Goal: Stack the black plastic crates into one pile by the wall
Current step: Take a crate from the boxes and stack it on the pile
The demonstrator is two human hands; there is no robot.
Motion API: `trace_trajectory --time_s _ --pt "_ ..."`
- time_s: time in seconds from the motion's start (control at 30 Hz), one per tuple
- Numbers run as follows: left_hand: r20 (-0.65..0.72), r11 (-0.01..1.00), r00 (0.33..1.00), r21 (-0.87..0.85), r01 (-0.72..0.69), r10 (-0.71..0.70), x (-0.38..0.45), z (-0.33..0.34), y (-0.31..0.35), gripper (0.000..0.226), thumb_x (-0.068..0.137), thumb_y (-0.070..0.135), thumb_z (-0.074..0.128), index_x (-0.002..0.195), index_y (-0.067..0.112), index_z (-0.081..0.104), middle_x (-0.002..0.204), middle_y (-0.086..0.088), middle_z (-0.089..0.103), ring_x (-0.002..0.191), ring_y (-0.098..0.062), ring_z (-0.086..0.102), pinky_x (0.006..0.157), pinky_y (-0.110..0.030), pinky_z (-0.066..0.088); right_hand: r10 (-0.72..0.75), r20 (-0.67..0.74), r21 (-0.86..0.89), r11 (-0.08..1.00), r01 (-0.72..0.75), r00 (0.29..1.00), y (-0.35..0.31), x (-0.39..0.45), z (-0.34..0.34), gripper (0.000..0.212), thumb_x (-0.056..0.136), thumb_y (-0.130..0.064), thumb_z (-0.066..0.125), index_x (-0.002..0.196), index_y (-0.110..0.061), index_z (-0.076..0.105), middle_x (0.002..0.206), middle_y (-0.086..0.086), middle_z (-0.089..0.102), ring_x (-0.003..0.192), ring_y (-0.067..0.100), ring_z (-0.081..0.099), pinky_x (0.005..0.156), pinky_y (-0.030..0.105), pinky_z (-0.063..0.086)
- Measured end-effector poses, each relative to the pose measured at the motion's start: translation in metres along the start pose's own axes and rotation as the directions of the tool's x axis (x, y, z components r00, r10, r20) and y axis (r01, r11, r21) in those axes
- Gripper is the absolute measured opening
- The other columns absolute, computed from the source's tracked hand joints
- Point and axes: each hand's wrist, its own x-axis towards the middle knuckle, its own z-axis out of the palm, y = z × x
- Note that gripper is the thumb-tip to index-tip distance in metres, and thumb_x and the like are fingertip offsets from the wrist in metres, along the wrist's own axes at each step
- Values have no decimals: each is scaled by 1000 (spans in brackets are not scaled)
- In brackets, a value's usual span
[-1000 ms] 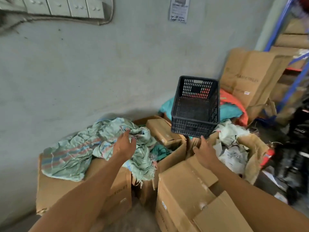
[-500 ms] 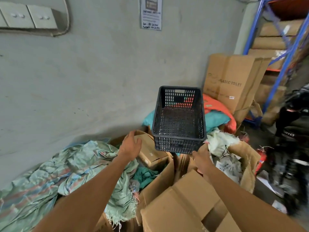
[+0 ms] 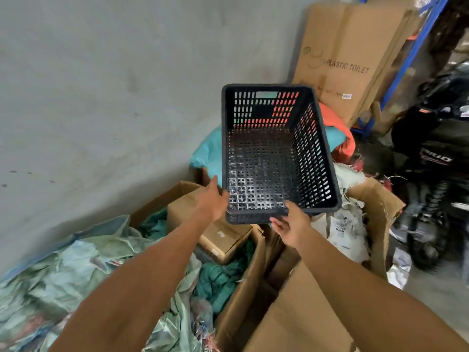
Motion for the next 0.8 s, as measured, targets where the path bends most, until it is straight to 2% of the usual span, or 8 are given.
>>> trace_trajectory --time_s 0.07,0.13,0.3,0.4,0.53,0.6,0.7,0.8 --pt "56 1000 998 12 -11 11 13 4 8 65 100 27 47 156 21 15 121 -10 66 100 -29 66 88 -44 54 7 -44 50 999 -5 999 -1 12 17 29 97 -25 61 122 -14 49 109 13 57 100 26 66 89 38 57" --pt "66 999 997 -27 -32 34 24 12 15 62 100 14 46 153 20 14 112 -11 67 87 -24 64 81 -42 55 -6 -110 94 995 17 994 -2 21 27 25 98 -16 56 121 -13 49 106 13 60 89 24 61 82 38 57" --pt "91 988 994 -146 -40 54 54 21 14 65 95 18 55 148 27 18 124 -6 63 106 -25 64 98 -47 52 -115 -208 177 972 153 971 -11 39 28 24 101 -10 41 125 -15 41 77 7 56 64 18 58 68 38 51" --pt "94 991 993 -116 -64 75 73 29 9 89 83 37 68 151 36 10 133 -5 57 117 -29 60 105 -51 47 -189 -356 116 963 244 915 -13 39 14 26 100 -18 42 125 -20 35 93 9 56 65 20 57 57 32 47" --pt "30 984 999 -179 -15 21 74 28 24 116 84 25 73 155 22 -19 159 -16 25 140 -36 37 117 -43 29 -320 -480 -59 941 334 817 -20 28 -29 39 99 -12 45 137 -13 36 123 12 54 95 25 51 80 33 43" --pt "-46 981 999 -192 13 -22 81 25 24 116 83 20 73 156 14 -17 161 -19 17 143 -37 30 117 -39 25 -366 -464 -161 930 330 806 -25 24 -53 46 101 -11 45 145 -10 34 137 19 52 95 23 47 81 34 42" --pt "-189 957 968 -271 107 -162 92 17 17 106 84 9 68 157 8 -9 159 -24 20 143 -40 31 115 -41 29 -465 -515 -427 867 255 720 -30 17 -85 33 107 -20 34 134 -3 42 122 29 50 91 21 37 73 25 27" --pt "-232 941 938 -283 187 -257 97 9 5 99 82 2 62 156 7 -3 160 -24 17 143 -43 29 116 -46 32 -515 -431 -457 833 313 741 -31 13 -98 37 102 -11 44 136 1 39 129 24 52 94 22 41 79 26 33"
